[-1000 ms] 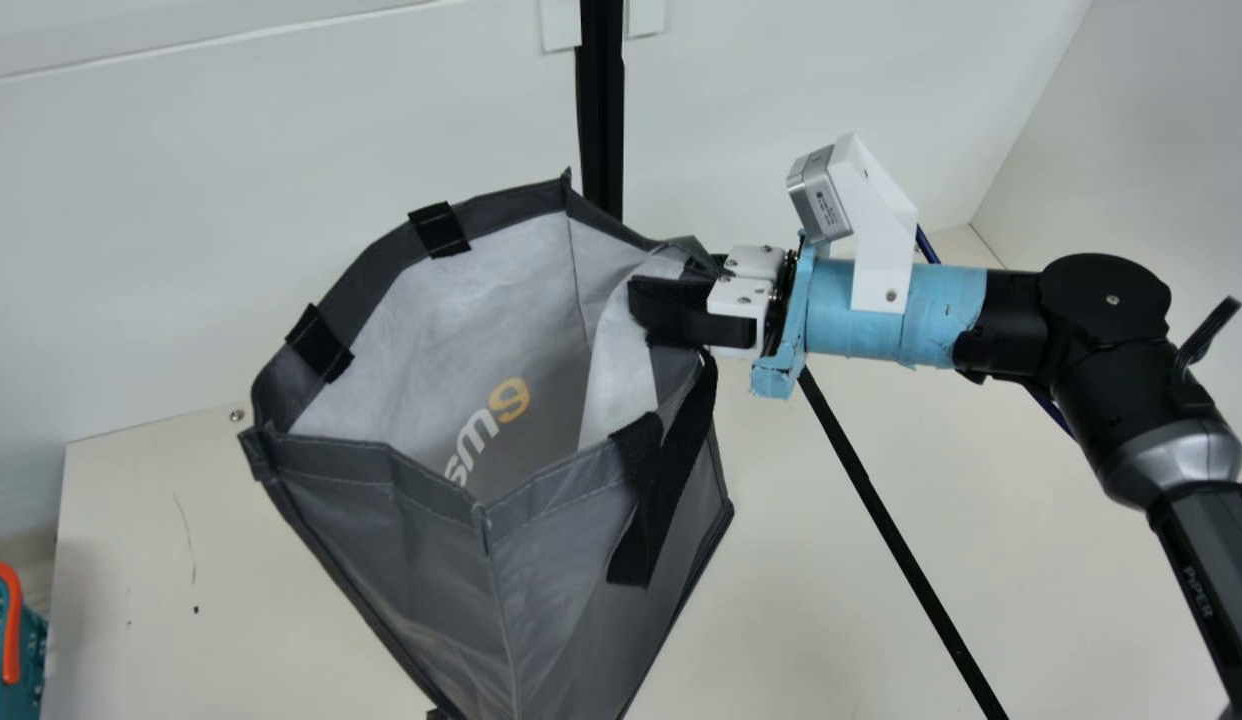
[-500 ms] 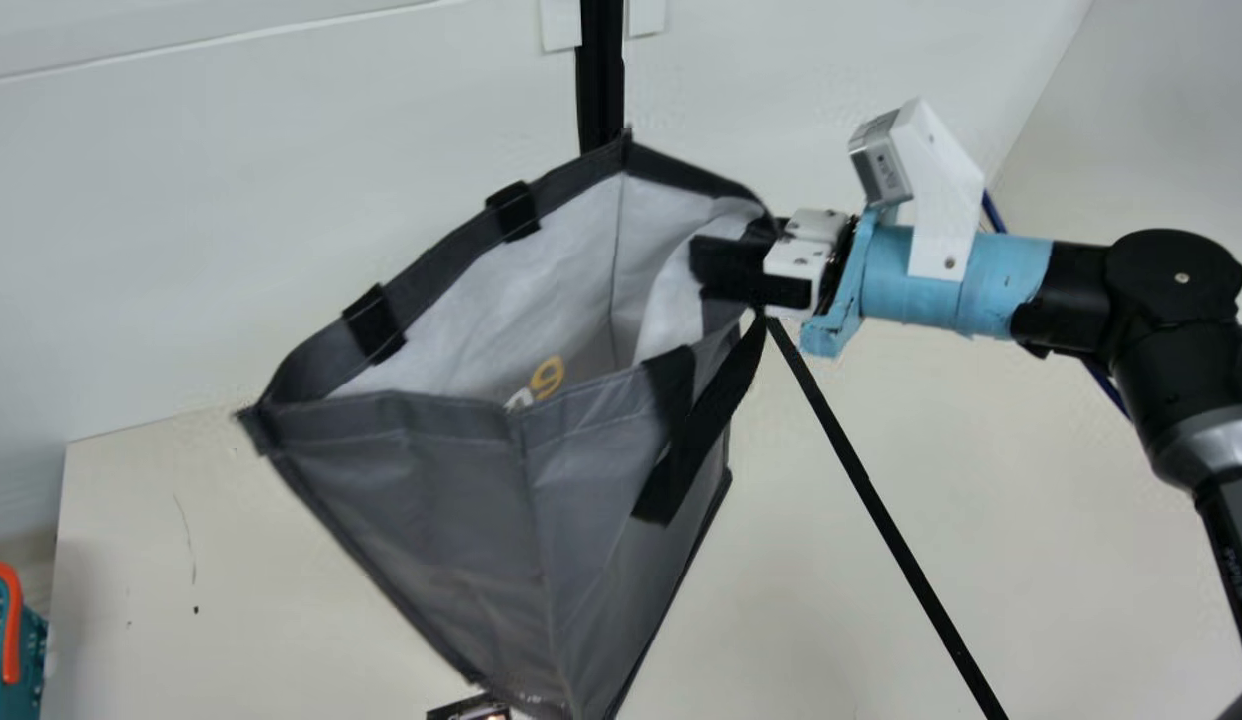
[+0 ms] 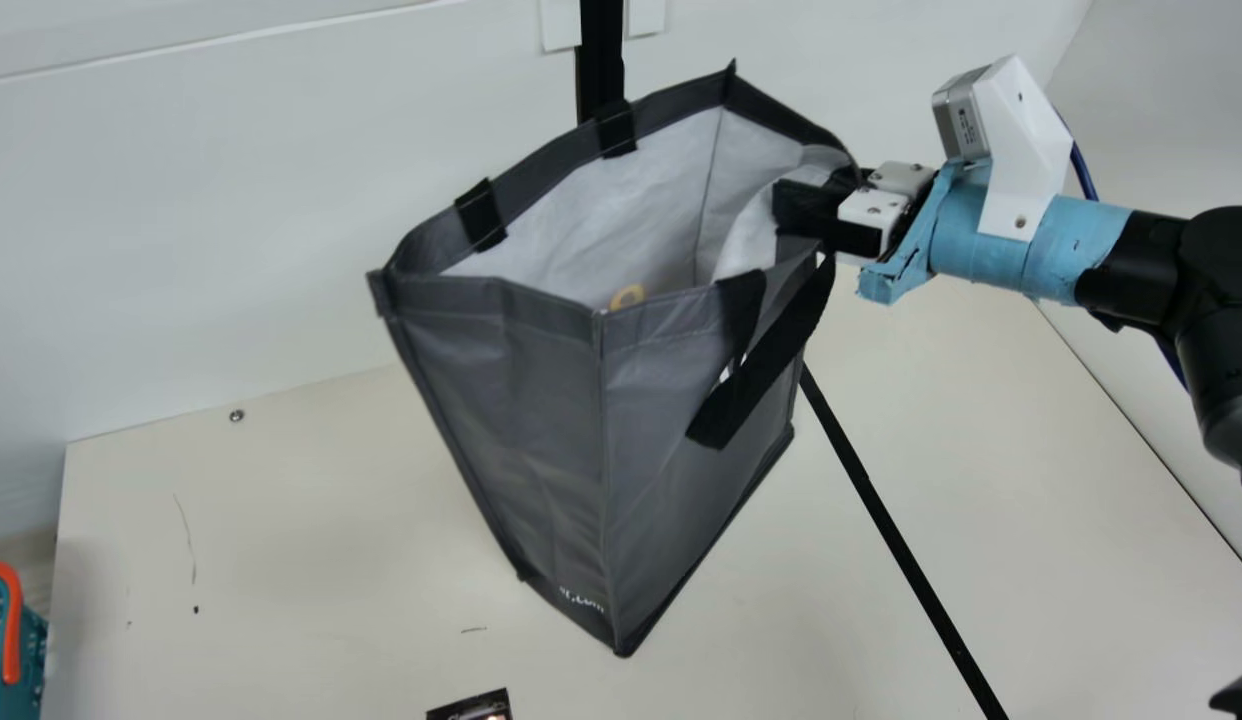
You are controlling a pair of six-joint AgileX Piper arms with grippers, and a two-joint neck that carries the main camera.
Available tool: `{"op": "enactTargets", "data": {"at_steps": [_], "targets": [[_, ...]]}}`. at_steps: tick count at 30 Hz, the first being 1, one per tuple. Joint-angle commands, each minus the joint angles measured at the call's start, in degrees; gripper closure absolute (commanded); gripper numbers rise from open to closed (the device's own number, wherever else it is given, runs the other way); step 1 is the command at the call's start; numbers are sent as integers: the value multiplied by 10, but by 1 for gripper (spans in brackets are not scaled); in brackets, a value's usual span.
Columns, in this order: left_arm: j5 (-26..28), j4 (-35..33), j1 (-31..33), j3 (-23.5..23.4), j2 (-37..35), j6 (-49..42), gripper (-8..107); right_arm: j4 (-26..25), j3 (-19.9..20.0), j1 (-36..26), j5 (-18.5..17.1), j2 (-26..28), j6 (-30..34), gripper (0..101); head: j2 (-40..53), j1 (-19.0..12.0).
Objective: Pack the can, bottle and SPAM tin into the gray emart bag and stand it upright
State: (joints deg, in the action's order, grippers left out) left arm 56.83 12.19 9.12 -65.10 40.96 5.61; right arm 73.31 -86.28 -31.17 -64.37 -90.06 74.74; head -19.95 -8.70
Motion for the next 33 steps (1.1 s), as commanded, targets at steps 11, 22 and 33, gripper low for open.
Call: {"op": "enactTargets", "data": {"at_steps": [11,22,33], "targets": [[0,0,0,0,0,0,9,-33,-45,-49,69,-26,-36,101,0,-13],[0,0,0,0,0,0,9,-58,-98,-100,88,-55,-67,101,0,-13],[0,0,0,0,0,0,9,-86,-167,-162,88,-95,-93,101,0,-13]]}}
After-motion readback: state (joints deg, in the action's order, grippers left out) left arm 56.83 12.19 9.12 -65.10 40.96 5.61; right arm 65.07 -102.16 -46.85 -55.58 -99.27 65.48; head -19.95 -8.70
